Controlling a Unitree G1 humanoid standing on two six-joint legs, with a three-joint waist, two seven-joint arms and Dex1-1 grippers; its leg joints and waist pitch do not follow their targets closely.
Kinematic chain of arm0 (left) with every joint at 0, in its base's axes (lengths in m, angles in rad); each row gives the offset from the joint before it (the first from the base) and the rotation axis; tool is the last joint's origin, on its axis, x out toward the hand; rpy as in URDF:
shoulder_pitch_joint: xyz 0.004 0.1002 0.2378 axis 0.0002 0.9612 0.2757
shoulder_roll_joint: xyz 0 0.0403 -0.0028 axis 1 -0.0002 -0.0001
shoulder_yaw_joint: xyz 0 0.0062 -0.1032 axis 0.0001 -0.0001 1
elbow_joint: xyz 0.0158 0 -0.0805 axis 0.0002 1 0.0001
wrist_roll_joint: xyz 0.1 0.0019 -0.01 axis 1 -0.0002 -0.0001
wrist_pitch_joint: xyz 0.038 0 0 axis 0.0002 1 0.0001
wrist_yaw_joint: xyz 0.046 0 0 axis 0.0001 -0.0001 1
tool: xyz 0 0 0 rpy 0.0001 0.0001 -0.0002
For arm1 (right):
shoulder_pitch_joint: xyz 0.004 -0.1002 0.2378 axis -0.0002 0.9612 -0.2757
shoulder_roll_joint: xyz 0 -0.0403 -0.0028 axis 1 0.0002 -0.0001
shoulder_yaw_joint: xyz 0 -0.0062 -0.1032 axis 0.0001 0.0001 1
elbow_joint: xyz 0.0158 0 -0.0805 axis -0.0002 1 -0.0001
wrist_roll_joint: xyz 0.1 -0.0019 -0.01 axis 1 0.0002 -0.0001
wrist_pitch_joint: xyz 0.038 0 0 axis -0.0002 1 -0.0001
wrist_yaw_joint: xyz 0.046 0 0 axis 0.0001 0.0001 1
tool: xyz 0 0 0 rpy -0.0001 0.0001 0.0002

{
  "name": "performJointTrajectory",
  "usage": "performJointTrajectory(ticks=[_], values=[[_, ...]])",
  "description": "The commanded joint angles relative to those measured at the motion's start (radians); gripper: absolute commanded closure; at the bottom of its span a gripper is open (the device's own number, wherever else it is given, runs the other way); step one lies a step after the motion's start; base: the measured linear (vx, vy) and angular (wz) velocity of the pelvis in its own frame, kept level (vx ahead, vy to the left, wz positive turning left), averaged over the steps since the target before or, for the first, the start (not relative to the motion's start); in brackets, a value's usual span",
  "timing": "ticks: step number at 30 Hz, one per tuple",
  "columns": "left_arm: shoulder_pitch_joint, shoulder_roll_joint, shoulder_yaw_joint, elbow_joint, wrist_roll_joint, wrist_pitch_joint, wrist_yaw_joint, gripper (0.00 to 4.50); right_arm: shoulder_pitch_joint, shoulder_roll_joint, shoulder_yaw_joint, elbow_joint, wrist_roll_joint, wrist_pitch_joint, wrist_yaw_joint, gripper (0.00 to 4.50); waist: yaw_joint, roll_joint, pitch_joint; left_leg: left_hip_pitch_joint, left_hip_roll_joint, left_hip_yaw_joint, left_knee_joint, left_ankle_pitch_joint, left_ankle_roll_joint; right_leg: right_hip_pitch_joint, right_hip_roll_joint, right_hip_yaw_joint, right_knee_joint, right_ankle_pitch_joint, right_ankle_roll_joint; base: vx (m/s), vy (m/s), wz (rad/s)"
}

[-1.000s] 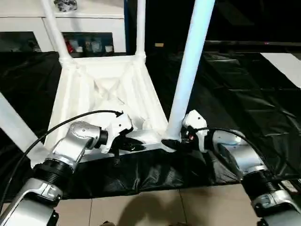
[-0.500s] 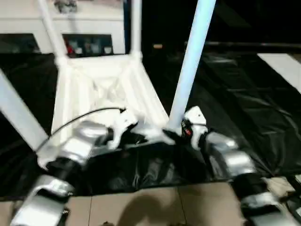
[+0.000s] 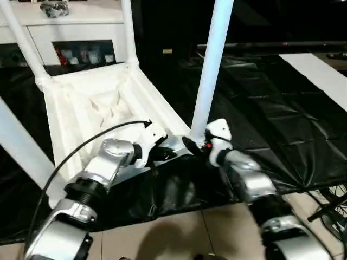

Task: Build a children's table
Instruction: Rotate leg to tighten

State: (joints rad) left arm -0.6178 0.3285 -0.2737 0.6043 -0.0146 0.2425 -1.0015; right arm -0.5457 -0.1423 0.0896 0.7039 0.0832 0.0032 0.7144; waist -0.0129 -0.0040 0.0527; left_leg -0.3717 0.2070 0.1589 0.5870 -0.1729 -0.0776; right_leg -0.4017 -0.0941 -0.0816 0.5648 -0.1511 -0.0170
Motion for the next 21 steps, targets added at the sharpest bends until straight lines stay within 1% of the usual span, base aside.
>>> performJointTrajectory(ticks=[1, 2, 3, 4, 5, 6, 7, 8, 9, 10, 11, 12, 13, 14, 15, 16, 19, 20, 21], values=[[0.019, 0.040, -0.038, -0.018, 0.006, -0.044, -0.093, 4.50, 0.003, -0.058, 0.077, -0.044, 0.015, -0.031, 0.210, 0.44, 0.009, -0.005, -0.063, 0.013, 0.015, 0.008, -0.078, -0.359, 0.049, 0.039, -0.042, 0.034, -0.064, -0.375, -0.185, 0.000, 0.000, 0.00], [0.023, 0.051, -0.040, -0.023, 0.003, -0.043, -0.109, 4.50, 0.004, -0.073, 0.080, -0.044, 0.016, -0.032, 0.234, 0.44, 0.013, -0.011, -0.062, 0.011, 0.016, 0.012, -0.076, -0.347, 0.054, 0.039, -0.043, 0.039, -0.062, -0.378, -0.184, 0.000, 0.000, 0.00], [0.027, 0.061, -0.043, -0.029, 0.001, -0.047, -0.128, 4.50, 0.005, -0.084, 0.083, -0.045, 0.017, -0.034, 0.254, 0.44, 0.015, -0.011, -0.060, 0.011, 0.015, 0.013, -0.075, -0.346, 0.055, 0.036, -0.043, 0.042, -0.061, -0.389, -0.183, 0.000, 0.000, 0.00], [0.031, 0.073, -0.047, -0.034, -0.002, -0.054, -0.154, 4.50, 0.003, -0.096, 0.086, -0.040, 0.016, -0.041, 0.274, 0.44, 0.021, -0.008, -0.060, 0.022, 0.017, 0.017, -0.072, -0.352, 0.050, 0.025, -0.043, 0.047, -0.063, -0.414, -0.182, 0.000, 0.000, 0.00], [0.035, 0.084, -0.050, -0.040, -0.004, -0.055, -0.175, 4.50, 0.000, -0.108, 0.091, -0.034, 0.014, -0.046, 0.296, 0.44, 0.023, -0.012, -0.064, 0.016, 0.017, 0.017, -0.073, -0.320, 0.044, 0.034, -0.043, 0.049, -0.055, -0.385, -0.189, 0.000, 0.000, 0.00], [0.040, 0.097, -0.053, -0.045, -0.008, -0.066, -0.202, 4.50, -0.002, -0.120, 0.097, -0.032, 0.015, -0.050, 0.326, 0.44, 0.024, -0.011, -0.068, 0.011, 0.018, 0.016, -0.073, -0.294, 0.045, 0.040, -0.043, 0.048, -0.049, -0.355, -0.193, 0.050, -0.031, 0.04], [0.048, 0.114, -0.055, -0.054, -0.016, -0.071, -0.241, 4.50, -0.007, -0.136, 0.106, -0.031, 0.015, -0.050, 0.371, 0.44, 0.028, -0.009, -0.070, 0.012, 0.019, 0.018, -0.073, -0.255, 0.053, 0.039, -0.040, 0.048, -0.043, -0.293, -0.208, 0.051, -0.018, 0.01], [0.055, 0.127, -0.058, -0.059, -0.019, -0.089, -0.272, 4.50, -0.011, -0.146, 0.111, -0.027, 0.015, -0.052, 0.413, 0.44, 0.030, -0.012, -0.070, 0.009, 0.019, 0.019, -0.071, -0.225, 0.065, 0.043, -0.037, 0.048, -0.033, -0.236, -0.228, 0.051, -0.018, 0.01], [0.058, 0.132, -0.059, -0.062, -0.023, -0.097, -0.290, 4.50, -0.014, -0.148, 0.111, -0.023, 0.016, -0.053, 0.423, 0.44, 0.032, -0.010, -0.070, 0.008, 0.020, 0.019, -0.071, -0.212, 0.068, 0.045, -0.036, 0.047, -0.030, -0.213, -0.235, 0.052, -0.006, 0.01], [0.061, 0.134, -0.059, -0.064, -0.028, -0.097, -0.302, 4.50, -0.017, -0.148, 0.111, -0.020, 0.017, -0.052, 0.430, 0.44, 0.036, -0.008, -0.072, 0.010, 0.021, 0.022, -0.068, -0.192, 0.075, 0.044, -0.034, 0.048, -0.025, -0.170, -0.250, 0.000, 0.000, 0.00], [0.064, 0.137, -0.058, -0.065, -0.035, -0.100, -0.317, 4.50, -0.021, -0.150, 0.111, -0.014, 0.018, -0.050, 0.445, 0.44, 0.039, -0.010, -0.073, 0.009, 0.020, 0.023, -0.066, -0.171, 0.081, 0.047, -0.034, 0.048, -0.019, -0.133, -0.261, 0.000, 0.000, 0.00], [0.064, 0.138, -0.058, -0.066, -0.036, -0.101, -0.320, 4.50, -0.022, -0.150, 0.111, -0.013, 0.018, -0.050, 0.448, 0.44, 0.039, -0.010, -0.073, 0.009, 0.020, 0.023, -0.066, -0.171, 0.081, 0.047, -0.034, 0.048, -0.019, -0.133, -0.261, 0.000, 0.000, 0.00], [0.069, 0.145, -0.058, -0.074, -0.052, -0.102, -0.356, 4.50, -0.031, -0.155, 0.115, 0.000, 0.014, -0.048, 0.478, 0.69, 0.048, -0.017, -0.074, 0.009, 0.020, 0.026, -0.063, -0.151, 0.091, 0.047, -0.036, 0.049, -0.014, -0.114, -0.267, 0.000, 0.000, 0.00], [0.069, 0.146, -0.058, -0.074, -0.053, -0.101, -0.358, 4.50, -0.032, -0.155, 0.116, 0.001, 0.014, -0.048, 0.481, 0.69, 0.053, -0.013, -0.073, 0.011, 0.021, 0.027, -0.064, -0.153, 0.090, 0.046, -0.036, 0.049, -0.015, -0.130, -0.266, 0.000, 0.000, 0.00], [0.068, 0.153, -0.062, -0.072, -0.057, -0.104, -0.373, 4.50, -0.043, -0.162, 0.125, 0.017, 0.015, -0.051, 0.505, 0.78, 0.054, -0.011, -0.072, 0.011, 0.021, 0.027, -0.065, -0.160, 0.087, 0.045, -0.036, 0.049, -0.015, -0.142, -0.265, 0.000, 0.000, 0.00], [0.068, 0.153, -0.062, -0.072, -0.057, -0.104, -0.373, 4.50, -0.043, -0.162, 0.125, 0.017, 0.015, -0.051, 0.505, 0.80, 0.054, -0.011, -0.070, 0.013, 0.023, 0.027, -0.066, -0.181, 0.079, 0.043, -0.036, 0.049, -0.019, -0.171, -0.262, 0.000, 0.000, 0.00], [0.058, 0.158, -0.057, -0.056, -0.059, -0.111, -0.391, 4.50, -0.062, -0.156, 0.126, 0.044, 0.017, -0.058, 0.525, 1.14, 0.058, -0.011, -0.066, 0.016, 0.023, 0.026, -0.070, -0.233, 0.050, 0.041, -0.039, 0.051, -0.026, -0.253, -0.239, 0.000, 0.000, 0.00], [0.054, 0.159, -0.056, -0.050, -0.064, -0.109, -0.408, 4.50, -0.068, -0.154, 0.127, 0.052, 0.021, -0.057, 0.538, 1.20, 0.058, -0.015, -0.066, 0.015, 0.023, 0.026, -0.070, -0.237, 0.047, 0.041, -0.038, 0.051, -0.028, -0.262, -0.234, 0.000, 0.000, 0.00], [0.052, 0.160, -0.056, -0.046, -0.067, -0.108, -0.420, 4.50, -0.072, -0.152, 0.127, 0.057, 0.023, -0.056, 0.547, 1.20, 0.058, -0.013, -0.066, 0.014, 0.023, 0.024, -0.071, -0.241, 0.042, 0.041, -0.038, 0.051, -0.027, -0.274, -0.229, 0.000, 0.000, 0.00]])
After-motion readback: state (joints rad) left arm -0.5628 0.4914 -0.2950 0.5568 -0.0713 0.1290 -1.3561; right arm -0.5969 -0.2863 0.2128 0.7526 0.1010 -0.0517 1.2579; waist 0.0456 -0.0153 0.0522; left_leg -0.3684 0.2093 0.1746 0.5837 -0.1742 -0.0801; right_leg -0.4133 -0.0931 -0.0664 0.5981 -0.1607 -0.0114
